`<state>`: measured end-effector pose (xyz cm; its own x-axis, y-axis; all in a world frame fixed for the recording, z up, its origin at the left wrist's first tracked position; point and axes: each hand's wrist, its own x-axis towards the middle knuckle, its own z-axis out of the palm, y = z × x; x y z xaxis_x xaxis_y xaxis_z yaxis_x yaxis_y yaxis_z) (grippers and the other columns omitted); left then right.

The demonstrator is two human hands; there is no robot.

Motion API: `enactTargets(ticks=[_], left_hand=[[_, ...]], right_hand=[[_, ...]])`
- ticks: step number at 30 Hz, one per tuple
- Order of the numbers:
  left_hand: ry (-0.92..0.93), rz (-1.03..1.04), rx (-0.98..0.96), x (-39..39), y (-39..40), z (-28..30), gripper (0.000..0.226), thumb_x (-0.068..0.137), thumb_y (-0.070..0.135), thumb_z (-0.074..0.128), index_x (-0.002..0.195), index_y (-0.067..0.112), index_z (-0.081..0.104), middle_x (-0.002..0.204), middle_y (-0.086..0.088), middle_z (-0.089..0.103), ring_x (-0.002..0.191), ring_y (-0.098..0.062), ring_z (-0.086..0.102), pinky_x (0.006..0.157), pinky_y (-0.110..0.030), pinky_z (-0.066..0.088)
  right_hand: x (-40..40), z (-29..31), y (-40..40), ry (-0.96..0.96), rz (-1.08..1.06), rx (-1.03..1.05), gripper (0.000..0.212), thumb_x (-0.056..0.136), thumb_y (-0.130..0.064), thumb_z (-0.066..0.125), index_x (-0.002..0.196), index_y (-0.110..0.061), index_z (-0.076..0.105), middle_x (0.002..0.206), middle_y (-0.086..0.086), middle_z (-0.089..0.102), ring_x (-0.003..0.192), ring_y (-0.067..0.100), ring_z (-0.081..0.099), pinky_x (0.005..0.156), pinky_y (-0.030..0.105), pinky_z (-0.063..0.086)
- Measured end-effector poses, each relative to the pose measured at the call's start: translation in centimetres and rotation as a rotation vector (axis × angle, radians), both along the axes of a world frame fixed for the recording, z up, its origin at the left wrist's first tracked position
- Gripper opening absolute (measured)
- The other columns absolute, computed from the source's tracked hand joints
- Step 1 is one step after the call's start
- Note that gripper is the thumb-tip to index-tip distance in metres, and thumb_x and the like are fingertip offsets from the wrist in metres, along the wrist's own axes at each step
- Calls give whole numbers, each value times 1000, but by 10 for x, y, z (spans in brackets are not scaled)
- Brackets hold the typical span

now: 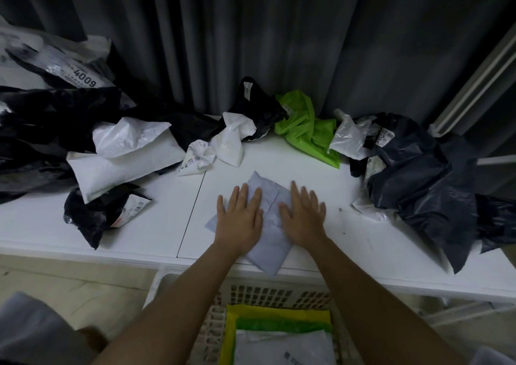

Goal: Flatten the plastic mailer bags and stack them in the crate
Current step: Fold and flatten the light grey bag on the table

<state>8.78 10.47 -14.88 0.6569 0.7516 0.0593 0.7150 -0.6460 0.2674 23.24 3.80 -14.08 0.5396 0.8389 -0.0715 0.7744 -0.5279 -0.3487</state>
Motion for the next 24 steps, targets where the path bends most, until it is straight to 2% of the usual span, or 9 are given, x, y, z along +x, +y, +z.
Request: enactTargets(ticks=[3, 6, 8, 10, 14, 17, 20, 22, 24], left_hand=[[-49, 46, 81, -11, -5, 9, 67, 92, 51, 17, 142, 16, 43, 146, -18, 41, 131, -37, 41, 106, -58, 28], [67, 98, -26, -24, -10, 18, 65, 98, 56, 22, 151, 20, 19, 155, -15, 21, 137, -33, 30, 109, -47, 25], [107, 119, -74, -30, -13, 26, 67, 98, 55, 28, 152, 21, 9, 157, -14, 13, 139, -32, 24, 110, -45, 24], [69, 165, -67, -34, -17, 37, 69, 98, 53, 33, 152, 20, 6, 157, -15, 11, 141, -32, 21, 112, -46, 22], [-245, 272, -49, -41, -18, 67, 69, 98, 35, 43, 152, 11, 8, 155, -17, 16, 138, -35, 24, 111, -45, 24], [-387, 318, -77, -47, -18, 90, 64, 99, 19, 41, 152, 8, 8, 152, -18, 22, 133, -38, 29, 104, -45, 30], [-371, 370, -166, -58, -21, 98, 67, 93, 6, 41, 151, 9, 8, 150, -18, 23, 133, -37, 26, 102, -46, 31], [-273, 400, -237, -67, -27, 95, 69, 90, 2, 41, 151, 9, 10, 150, -17, 23, 134, -37, 24, 104, -45, 30], [-167, 388, -293, -73, -33, 88, 65, 90, 4, 41, 150, 9, 16, 149, -17, 25, 135, -38, 24, 105, -45, 30]], right_hand=[[12, 10, -7, 150, -186, -24, 79, 93, -41, 51, 153, -19, 5, 147, 14, 35, 136, 33, 29, 111, 43, 22], [8, 20, -15, 420, -214, 79, 65, 91, -24, 59, 147, -11, 29, 141, 14, 46, 129, 32, 41, 104, 31, 35], [0, 30, -18, 486, -157, 211, 40, 90, -6, 56, 129, 1, 51, 127, 17, 58, 115, 29, 54, 80, 18, 38], [-10, 48, -18, 455, -138, 393, 24, 88, 1, 55, 111, 4, 62, 111, 20, 65, 98, 26, 60, 65, 17, 33], [-23, 96, -14, 242, -77, 721, 19, 90, -7, 60, 108, -4, 67, 106, 15, 59, 97, 26, 56, 74, 19, 34], [-31, 125, -25, -5, 106, 859, 18, 84, 0, 61, 98, -8, 69, 93, 9, 56, 90, 21, 48, 72, 20, 32], [-30, 114, -45, -173, 345, 659, 19, 75, 2, 62, 90, -7, 68, 89, 10, 58, 88, 27, 50, 74, 32, 40], [-29, 87, -64, -170, 449, 426, 17, 73, -5, 60, 87, -10, 68, 90, 11, 60, 91, 34, 54, 76, 40, 45], [-30, 61, -84, -134, 523, 163, 18, 76, -15, 58, 91, -13, 68, 96, 9, 59, 98, 32, 53, 80, 37, 42]])
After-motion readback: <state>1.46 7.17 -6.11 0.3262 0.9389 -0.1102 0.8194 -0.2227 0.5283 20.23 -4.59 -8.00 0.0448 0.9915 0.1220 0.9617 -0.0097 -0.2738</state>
